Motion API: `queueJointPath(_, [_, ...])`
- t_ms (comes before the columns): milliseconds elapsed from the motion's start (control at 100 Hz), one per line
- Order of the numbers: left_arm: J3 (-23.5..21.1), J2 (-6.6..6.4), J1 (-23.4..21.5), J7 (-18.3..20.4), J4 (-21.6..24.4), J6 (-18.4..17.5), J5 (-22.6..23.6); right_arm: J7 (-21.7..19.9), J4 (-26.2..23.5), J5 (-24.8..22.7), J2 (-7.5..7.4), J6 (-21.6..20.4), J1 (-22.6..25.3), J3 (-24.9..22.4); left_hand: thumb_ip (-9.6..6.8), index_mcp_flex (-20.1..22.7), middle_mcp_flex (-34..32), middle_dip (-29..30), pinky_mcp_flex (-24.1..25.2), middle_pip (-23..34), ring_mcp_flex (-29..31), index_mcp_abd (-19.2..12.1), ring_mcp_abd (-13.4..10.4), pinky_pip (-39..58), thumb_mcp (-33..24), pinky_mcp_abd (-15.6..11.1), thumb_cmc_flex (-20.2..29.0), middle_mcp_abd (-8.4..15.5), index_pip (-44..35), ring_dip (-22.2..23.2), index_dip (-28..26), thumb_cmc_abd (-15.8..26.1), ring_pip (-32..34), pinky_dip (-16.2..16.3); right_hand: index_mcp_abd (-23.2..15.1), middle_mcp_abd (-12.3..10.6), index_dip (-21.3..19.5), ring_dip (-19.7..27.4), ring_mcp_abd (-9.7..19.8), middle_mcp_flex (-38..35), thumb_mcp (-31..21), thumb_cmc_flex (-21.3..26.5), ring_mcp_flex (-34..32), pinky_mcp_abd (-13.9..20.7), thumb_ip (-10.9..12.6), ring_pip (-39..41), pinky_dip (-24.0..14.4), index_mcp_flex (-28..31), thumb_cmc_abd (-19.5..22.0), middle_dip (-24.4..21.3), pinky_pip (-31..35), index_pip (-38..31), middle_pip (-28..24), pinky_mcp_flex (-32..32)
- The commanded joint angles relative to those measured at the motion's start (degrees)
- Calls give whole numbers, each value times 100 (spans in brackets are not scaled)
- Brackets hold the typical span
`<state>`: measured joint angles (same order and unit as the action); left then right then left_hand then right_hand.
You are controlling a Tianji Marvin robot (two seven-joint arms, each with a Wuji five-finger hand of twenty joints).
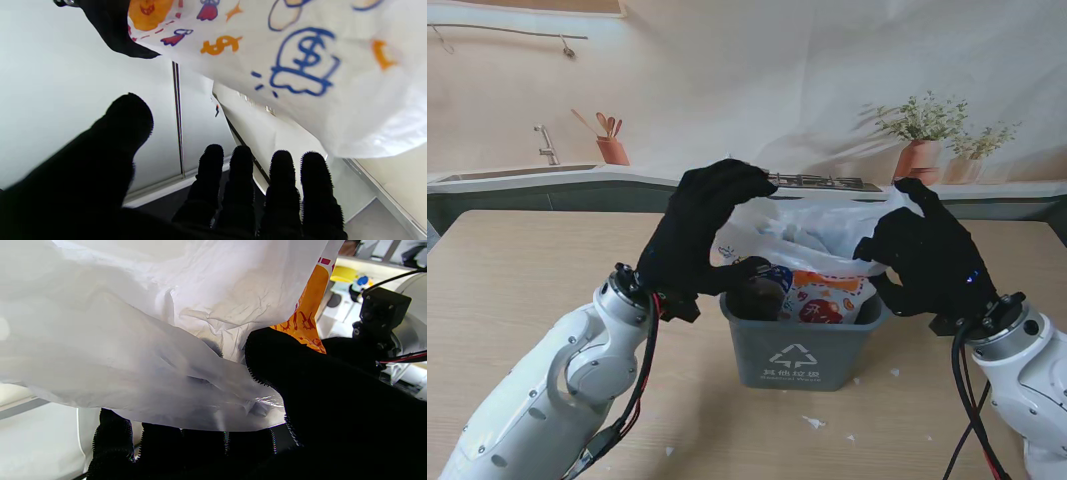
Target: Fit the garbage bag over the bin
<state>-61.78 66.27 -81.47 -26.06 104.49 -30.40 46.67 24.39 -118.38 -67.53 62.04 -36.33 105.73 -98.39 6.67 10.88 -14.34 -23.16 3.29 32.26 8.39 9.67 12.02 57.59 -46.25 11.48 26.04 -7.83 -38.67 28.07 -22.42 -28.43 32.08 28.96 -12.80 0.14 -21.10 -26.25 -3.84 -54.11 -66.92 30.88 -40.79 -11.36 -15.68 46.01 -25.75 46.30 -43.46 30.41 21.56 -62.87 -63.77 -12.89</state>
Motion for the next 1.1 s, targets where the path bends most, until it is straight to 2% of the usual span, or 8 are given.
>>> queueJointPath(0, [-234, -89, -46, 467, 173, 27, 358, -32, 2, 10, 39, -40, 54, -14, -98, 49, -36, 83, 94, -96, -39, 143, -150, -176, -178, -278, 127, -67, 5, -192, -8, -38, -50, -133, -358, 9, -176, -81, 6, -87, -406, 250, 15, -90, -246, 102, 124, 151, -71, 90, 67, -137, -131, 37])
queueJointPath(160, [-743, -340, -16, 1948, 289, -182, 234, -9, -1, 7, 42, -102, 84, -54, -225, 153, 58, 293, 109, -491, -247, 171, -243, -2226, 983, 426, -200, -11, 985, -606, 451, 226, -808, -1147, -449, -25, -229, -85, 22, -88, -456, 242, 1, -83, -228, 118, 129, 161, -81, 127, 92, -132, -116, 20])
queueJointPath(290, [-814, -460, 60, 2691, 296, -124, -75, 38, 5, -12, 42, -128, 97, -49, -265, 271, 28, 392, 116, -674, -262, 257, -241, -2759, 1428, 648, -108, -52, 1232, -561, 571, 194, -1084, -1393, -451, -29, -247, -84, 30, -94, -470, 234, -10, -79, -232, 121, 132, 163, -78, 148, 106, -127, -114, 1])
queueJointPath(460, [-742, -486, 123, 2464, 267, 220, 652, 129, 2, -68, 38, -245, 108, -65, -211, 927, -883, 107, 179, -185, 389, 184, -73, -2026, 729, 912, -166, 2, 827, -74, 338, -126, -452, -1019, -518, -69, -285, -82, 69, -107, -528, 197, -51, -70, -229, 128, 137, 164, -71, 172, 139, -118, -97, -57])
queueJointPath(580, [-676, -454, 102, 2098, 192, 425, 863, 228, -2, -132, 37, -258, 190, -161, -107, 2094, -2394, -765, 205, 706, 1506, -822, -226, -1411, -537, 954, 252, 631, -784, 456, -541, -382, 337, -748, -487, -5, -341, -137, 52, -30, -538, 241, -11, -61, -219, 240, 147, 102, -14, 258, 152, -127, -151, -52])
queueJointPath(630, [-639, -417, 76, 1682, 111, 490, 966, 300, 6, -165, 38, -257, 253, -212, 421, 2336, -2926, -1197, 102, 893, 1931, -1318, -284, -1052, -354, 936, 918, 784, -1527, 608, -256, -630, 641, -571, -485, 16, -348, -166, 38, -3, -524, 293, 19, -59, -209, 299, 146, 78, 10, 276, 167, -128, -193, -47])
queueJointPath(710, [-591, -339, 5, 1141, -22, 490, 953, 443, 37, -232, 38, -241, 368, -290, 525, 2743, -3867, -2163, 2, 526, 2376, -1864, -327, -760, -379, 940, 1427, 913, -2290, 731, -141, -657, 974, -407, -460, 9, -349, -180, 28, 53, -540, 352, 60, -64, -199, 324, 143, 44, 1, 284, 180, -136, -218, -47])
queueJointPath(1090, [-1195, -407, -745, 418, -159, -542, 1555, 999, 256, -480, 33, -14, 1037, -454, 583, 3116, -4656, -2609, -114, 308, 2944, -2279, -520, -577, -528, 950, 1434, 1105, -2418, 812, -63, -826, 1249, -301, -543, -27, -395, -216, -34, 422, -662, 586, 297, -66, -231, 356, 105, 1, -207, 183, 246, -226, -138, -43])
